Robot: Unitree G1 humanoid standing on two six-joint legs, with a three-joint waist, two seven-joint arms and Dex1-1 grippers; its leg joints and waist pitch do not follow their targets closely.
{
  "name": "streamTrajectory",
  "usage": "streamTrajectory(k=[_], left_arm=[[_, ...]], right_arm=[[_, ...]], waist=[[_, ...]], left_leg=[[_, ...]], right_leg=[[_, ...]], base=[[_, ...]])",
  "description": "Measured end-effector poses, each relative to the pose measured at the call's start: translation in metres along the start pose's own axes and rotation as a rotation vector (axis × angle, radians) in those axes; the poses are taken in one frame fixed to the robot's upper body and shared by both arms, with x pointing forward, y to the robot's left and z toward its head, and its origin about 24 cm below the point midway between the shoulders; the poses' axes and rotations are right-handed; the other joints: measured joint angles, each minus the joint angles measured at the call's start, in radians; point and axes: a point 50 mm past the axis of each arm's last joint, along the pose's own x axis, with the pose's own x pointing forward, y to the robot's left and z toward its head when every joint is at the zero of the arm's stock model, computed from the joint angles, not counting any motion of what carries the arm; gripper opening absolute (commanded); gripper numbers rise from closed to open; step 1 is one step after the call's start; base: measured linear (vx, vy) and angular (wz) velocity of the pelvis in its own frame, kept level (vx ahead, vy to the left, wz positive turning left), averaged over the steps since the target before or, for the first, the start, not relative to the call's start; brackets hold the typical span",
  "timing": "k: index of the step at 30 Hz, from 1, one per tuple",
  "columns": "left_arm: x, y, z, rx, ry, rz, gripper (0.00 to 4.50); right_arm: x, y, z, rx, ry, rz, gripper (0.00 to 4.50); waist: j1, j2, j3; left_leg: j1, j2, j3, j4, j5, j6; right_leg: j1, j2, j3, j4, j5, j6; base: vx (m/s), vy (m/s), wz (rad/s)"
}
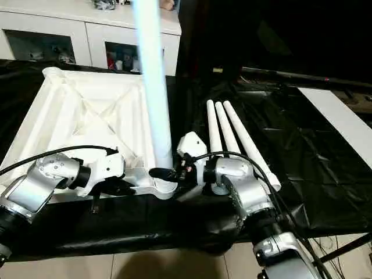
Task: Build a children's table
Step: Insert table leg to table base
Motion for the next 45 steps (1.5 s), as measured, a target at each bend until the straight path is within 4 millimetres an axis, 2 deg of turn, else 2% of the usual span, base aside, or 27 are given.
streamTrajectory(k=[4, 6, 8, 9, 10, 11, 13, 15, 17, 19, 20, 21, 23, 25, 27, 28, 31, 33, 36, 39, 43, 45], left_arm=[[0.001, 0.001, 0.001, 0.006, -0.007, 0.016, 0.0], [0.003, 0.001, 0.003, -0.004, -0.028, 0.025, 0.44], [-0.001, 0.004, 0.005, -0.028, -0.059, 0.049, 0.58], [-0.004, 0.006, 0.006, -0.037, -0.077, 0.066, 0.66], [-0.008, 0.006, 0.007, -0.04, -0.092, 0.078, 0.79], [-0.012, 0.006, 0.009, -0.043, -0.111, 0.089, 0.91], [-0.019, 0.007, 0.016, -0.046, -0.167, 0.111, 1.01], [-0.031, 0.012, 0.027, -0.091, -0.297, 0.15, 1.23], [-0.046, 0.021, 0.046, -0.138, -0.466, 0.205, 1.43], [-0.063, 0.037, 0.071, -0.157, -0.658, 0.29, 1.45], [-0.072, 0.045, 0.092, -0.199, -0.808, 0.305, 1.5], [-0.077, 0.049, 0.108, -0.228, -0.919, 0.295, 1.75], [-0.08, 0.049, 0.135, -0.25, -1.057, 0.231, 1.85], [-0.074, 0.047, 0.142, -0.295, -1.109, 0.181, 1.87], [-0.067, 0.044, 0.146, -0.341, -1.128, 0.135, 2.02], [-0.065, 0.043, 0.147, -0.352, -1.131, 0.115, 2.25], [-0.058, 0.04, 0.151, -0.367, -1.136, 0.067, 2.3], [-0.054, 0.037, 0.155, -0.382, -1.139, 0.02, 2.55], [-0.053, 0.032, 0.158, -0.382, -1.128, -0.049, 2.68], [-0.057, 0.032, 0.149, -0.331, -1.041, -0.012, 3.0], [-0.043, 0.04, 0.142, -0.358, -0.977, 0.086, 3.19], [-0.039, 0.051, 0.146, -0.389, -0.98, 0.163, 3.27]], right_arm=[[0.003, -0.003, -0.004, 0.089, -0.074, -0.064, 1.84], [0.0, -0.008, -0.006, 0.192, -0.162, -0.129, 1.84], [-0.006, -0.012, -0.006, 0.281, -0.235, -0.174, 1.84], [-0.01, -0.015, -0.005, 0.305, -0.259, -0.193, 1.84], [-0.013, -0.017, -0.003, 0.309, -0.274, -0.204, 1.84], [-0.017, -0.018, 0.0, 0.301, -0.284, -0.213, 1.84], [-0.021, -0.017, 0.005, 0.286, -0.297, -0.207, 1.84], [-0.021, -0.016, 0.017, 0.254, -0.312, -0.175, 1.84], [-0.022, -0.015, 0.031, 0.213, -0.317, -0.135, 1.84], [-0.021, -0.016, 0.044, 0.168, -0.297, -0.092, 1.84], [-0.019, -0.016, 0.052, 0.137, -0.272, -0.071, 1.84], [-0.019, -0.017, 0.056, 0.114, -0.245, -0.06, 1.84], [-0.015, -0.017, 0.065, 0.074, -0.225, -0.041, 1.84], [-0.014, -0.016, 0.066, 0.073, -0.216, -0.033, 1.84], [-0.015, -0.016, 0.063, 0.087, -0.199, -0.037, 1.84], [-0.016, -0.016, 0.063, 0.092, -0.195, -0.04, 1.84], [-0.017, -0.017, 0.062, 0.104, -0.184, -0.056, 1.84], [-0.017, -0.017, 0.063, 0.111, -0.178, -0.062, 1.84], [-0.015, -0.015, 0.065, 0.108, -0.181, -0.06, 1.84], [-0.011, -0.013, 0.063, 0.132, -0.165, -0.057, 1.84], [-0.014, -0.016, 0.061, 0.121, -0.117, -0.078, 1.84], [-0.012, -0.024, 0.06, 0.122, -0.084, -0.127, 1.84]], waist=[[0.001, -0.001, 0.0], [0.005, 0.002, 0.004], [0.006, 0.006, 0.01], [0.007, 0.004, 0.014], [0.007, 0.007, 0.02], [0.007, 0.015, 0.026], [0.009, 0.019, 0.029], [0.01, 0.019, 0.032], [0.01, 0.016, 0.036], [0.013, 0.01, 0.042], [0.015, 0.009, 0.043], [0.018, 0.009, 0.043], [0.026, 0.009, 0.043], [0.029, 0.008, 0.043], [0.031, 0.009, 0.045], [0.03, 0.01, 0.045], [0.031, 0.014, 0.048], [0.031, 0.017, 0.05], [0.03, 0.019, 0.051], [0.024, 0.026, 0.052], [0.037, 0.027, 0.052], [0.038, 0.029, 0.054]], left_leg=[[0.001, 0.0, 0.0, 0.0, -0.001, -0.001], [-0.001, 0.0, 0.0, 0.001, -0.001, -0.002], [-0.01, 0.0, 0.0, 0.002, -0.001, -0.002], [-0.015, 0.0, 0.0, 0.005, -0.001, -0.001], [-0.02, 0.001, 0.0, 0.008, -0.001, -0.001], [-0.024, 0.001, 0.0, 0.01, 0.0, -0.001], [-0.035, 0.002, 0.001, 0.011, 0.002, 0.001], [-0.042, 0.004, 0.001, 0.012, 0.007, 0.007], [-0.042, 0.004, 0.001, 0.012, 0.007, 0.008], [-0.042, 0.005, 0.001, 0.014, 0.007, 0.008], [-0.043, 0.005, 0.001, 0.016, 0.007, 0.008], [-0.044, 0.005, 0.001, 0.017, 0.006, 0.009], [-0.044, 0.004, 0.003, 0.02, 0.005, 0.011], [-0.044, 0.004, 0.003, 0.022, 0.004, 0.012], [-0.046, 0.004, 0.002, 0.026, 0.004, 0.013], [-0.046, 0.005, 0.002, 0.028, 0.004, 0.013], [-0.046, 0.005, 0.001, 0.031, 0.004, 0.013], [-0.046, 0.005, 0.001, 0.032, 0.004, 0.012], [-0.046, 0.005, 0.0, 0.033, 0.005, 0.011], [-0.045, 0.005, 0.0, 0.033, 0.005, 0.008], [-0.047, 0.005, -0.001, 0.035, 0.007, 0.01], [-0.048, 0.005, -0.001, 0.038, 0.007, 0.011]], right_leg=[[0.0, 0.0, 0.0, 0.0, -0.002, 0.003], [-0.004, 0.0, 0.0, 0.0, 0.0, 0.0], [-0.011, 0.0, 0.0, 0.001, 0.005, -0.006], [-0.015, 0.0, 0.0, 0.001, 0.008, -0.006], [-0.018, 0.0, 0.0, 0.002, 0.01, -0.007], [-0.021, 0.0, 0.0, 0.002, 0.011, -0.006], [-0.032, 0.0, 0.0, 0.005, 0.011, -0.006], [-0.039, 0.002, -0.001, 0.007, 0.011, -0.007], [-0.039, 0.003, -0.001, 0.008, 0.011, -0.007], [-0.04, 0.003, -0.001, 0.009, 0.01, -0.008], [-0.039, 0.003, -0.001, 0.01, 0.01, -0.009], [-0.039, 0.002, -0.001, 0.01, 0.01, -0.009], [-0.039, 0.001, 0.0, 0.011, 0.01, -0.009], [-0.038, 0.001, 0.001, 0.011, 0.01, -0.009], [-0.039, 0.001, 0.0, 0.013, 0.01, -0.008], [-0.039, 0.001, 0.0, 0.014, 0.01, -0.008], [-0.039, 0.001, 0.0, 0.017, 0.011, -0.008], [-0.039, 0.001, 0.0, 0.018, 0.012, -0.008], [-0.039, 0.001, 0.0, 0.02, 0.013, -0.008], [-0.038, 0.001, 0.0, 0.02, 0.014, -0.008], [-0.038, 0.001, 0.0, 0.02, 0.015, -0.008], [-0.038, 0.0, 0.0, 0.019, 0.018, -0.007]], base=[[0.0, 0.0, 0.0], [0.0, 0.0, 0.0], [0.0, 0.0, 0.0], [0.0, 0.0, 0.0], [0.0, 0.0, 0.0], [0.0, 0.0, 0.0], [0.0, 0.0, 0.0], [0.0, 0.0, 0.0], [0.0, 0.0, 0.0], [0.0, 0.0, 0.0], [0.0, 0.0, 0.0], [0.0, 0.0, 0.0], [0.0, 0.0, 0.0], [0.0, 0.0, 0.0], [0.0, 0.0, 0.0], [0.0, 0.0, 0.0], [0.0, 0.0, 0.0], [0.0, 0.0, 0.0], [0.0, 0.0, 0.0], [0.0, 0.0, 0.0], [0.0, 0.0, 0.0], [0.0, 0.0, 0.0]])
